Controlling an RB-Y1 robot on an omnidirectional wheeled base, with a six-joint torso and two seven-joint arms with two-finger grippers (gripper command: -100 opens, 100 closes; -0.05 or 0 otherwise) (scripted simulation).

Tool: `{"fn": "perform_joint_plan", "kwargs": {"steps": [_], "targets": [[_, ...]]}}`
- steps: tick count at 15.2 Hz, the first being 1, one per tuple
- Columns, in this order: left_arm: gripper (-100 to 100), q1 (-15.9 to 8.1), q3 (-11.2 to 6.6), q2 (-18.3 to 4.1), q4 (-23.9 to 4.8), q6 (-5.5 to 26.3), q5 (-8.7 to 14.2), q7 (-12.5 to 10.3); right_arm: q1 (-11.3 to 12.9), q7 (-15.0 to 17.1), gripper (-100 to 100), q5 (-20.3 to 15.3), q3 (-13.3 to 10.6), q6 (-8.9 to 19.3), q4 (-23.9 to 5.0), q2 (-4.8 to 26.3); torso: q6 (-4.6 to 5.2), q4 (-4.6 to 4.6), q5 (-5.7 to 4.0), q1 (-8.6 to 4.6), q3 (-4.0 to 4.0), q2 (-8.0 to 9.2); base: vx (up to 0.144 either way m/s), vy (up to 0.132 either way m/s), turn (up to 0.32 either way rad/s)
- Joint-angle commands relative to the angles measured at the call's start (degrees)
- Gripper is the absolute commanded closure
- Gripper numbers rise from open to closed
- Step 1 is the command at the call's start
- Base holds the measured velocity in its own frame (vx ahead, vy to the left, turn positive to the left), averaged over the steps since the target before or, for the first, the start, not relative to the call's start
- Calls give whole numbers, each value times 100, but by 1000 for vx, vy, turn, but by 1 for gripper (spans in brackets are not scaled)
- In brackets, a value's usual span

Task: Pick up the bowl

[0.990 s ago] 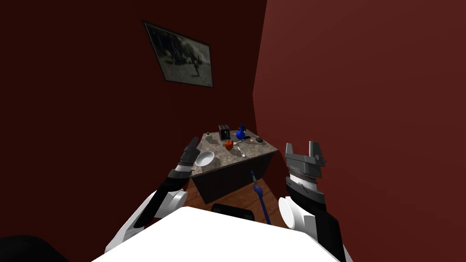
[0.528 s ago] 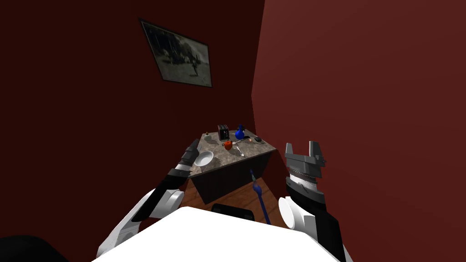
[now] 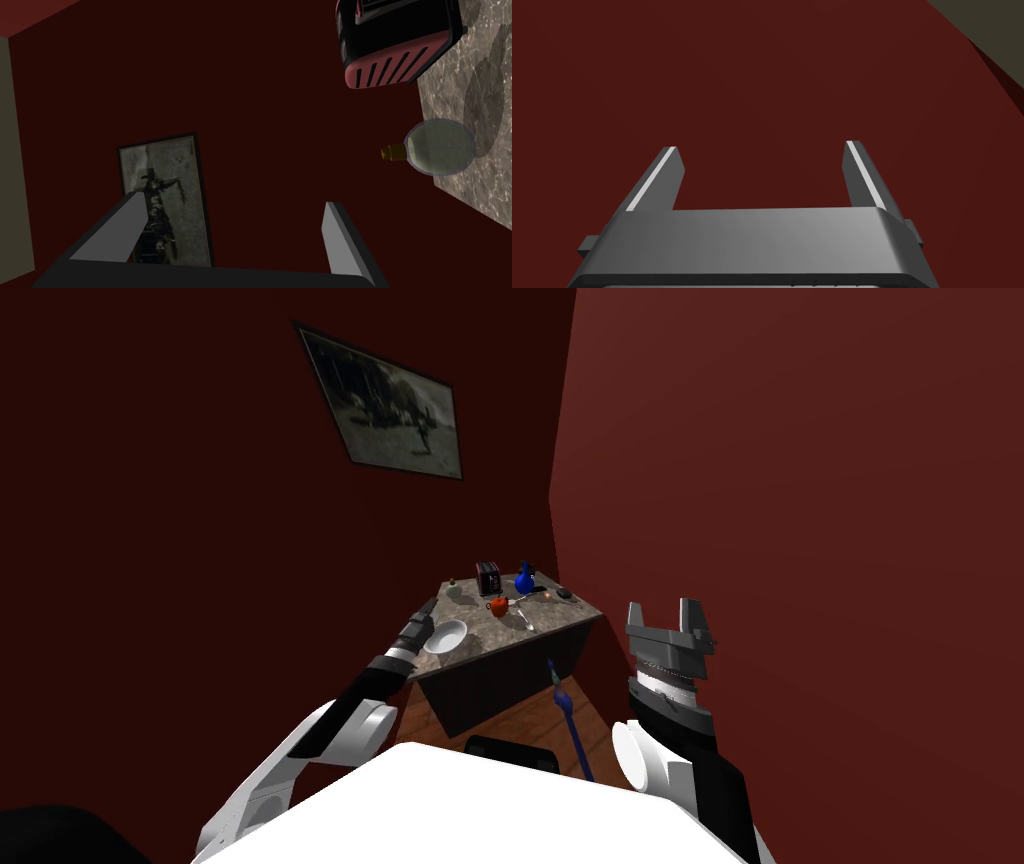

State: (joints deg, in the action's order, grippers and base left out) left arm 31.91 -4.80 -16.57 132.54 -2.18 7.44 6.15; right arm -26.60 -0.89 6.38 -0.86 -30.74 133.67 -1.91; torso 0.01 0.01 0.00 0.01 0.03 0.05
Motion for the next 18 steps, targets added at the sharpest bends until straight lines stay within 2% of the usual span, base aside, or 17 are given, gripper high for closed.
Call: {"fn": "perform_joint_plan", "kwargs": {"steps": [1,2,4,5,7,8,10,11,13,14,16,17,18], "targets": [[-100,30,-37,-36,11,215,33,-12,0,0,0,0,0,0,0,0,0,0,0,0,0,0,-9,-2,-18],[-100,37,-127,-116,-2,390,110,-24,0,0,0,0,0,0,0,0,-1,0,0,0,0,0,-9,-4,-51],[-100,37,-127,-116,-2,543,110,-24,0,0,0,0,0,0,0,0,0,0,0,0,0,0,-9,-3,-31],[-100,45,-218,-194,-16,712,188,-37,0,0,0,0,0,0,0,0,-1,0,0,0,0,-1,-9,-4,-50],[-100,45,-218,-194,-16,878,188,-37,0,0,0,0,0,0,0,0,0,0,0,-1,-1,-1,-7,-4,-36],[-100,52,-310,-268,-30,1066,269,-49,0,0,0,0,0,0,0,0,-1,0,0,-1,-1,-2,-7,-5,-36],[-100,52,-310,-268,-30,1218,269,-49,0,0,0,0,0,0,0,0,-1,0,0,-1,-1,-1,-8,-4,-32],[-100,59,-403,-340,-45,1395,350,-62,0,0,0,0,0,0,0,0,-1,0,0,-1,-1,-1,-8,-6,-63],[-100,59,-403,-340,-45,1562,350,-62,0,0,0,0,0,0,0,0,0,0,0,-1,-1,-1,-7,-4,-34],[-100,67,-497,-409,-60,1708,431,-75,0,0,0,0,0,0,0,0,-1,0,0,-1,-1,-2,-7,-7,-62],[-100,67,-497,-409,-60,1909,431,-75,0,0,0,0,0,0,0,0,0,0,0,-2,-1,-2,-6,-5,-33],[-100,73,-591,-474,-75,2069,514,-87,0,0,0,0,0,0,0,0,-1,0,0,-2,-1,-2,-6,-7,-47],[-100,73,-591,-474,-75,2191,514,-87,0,0,0,0,0,0,0,0,0,-1,0,-2,-1,-2,-6,-7,-56]]}}
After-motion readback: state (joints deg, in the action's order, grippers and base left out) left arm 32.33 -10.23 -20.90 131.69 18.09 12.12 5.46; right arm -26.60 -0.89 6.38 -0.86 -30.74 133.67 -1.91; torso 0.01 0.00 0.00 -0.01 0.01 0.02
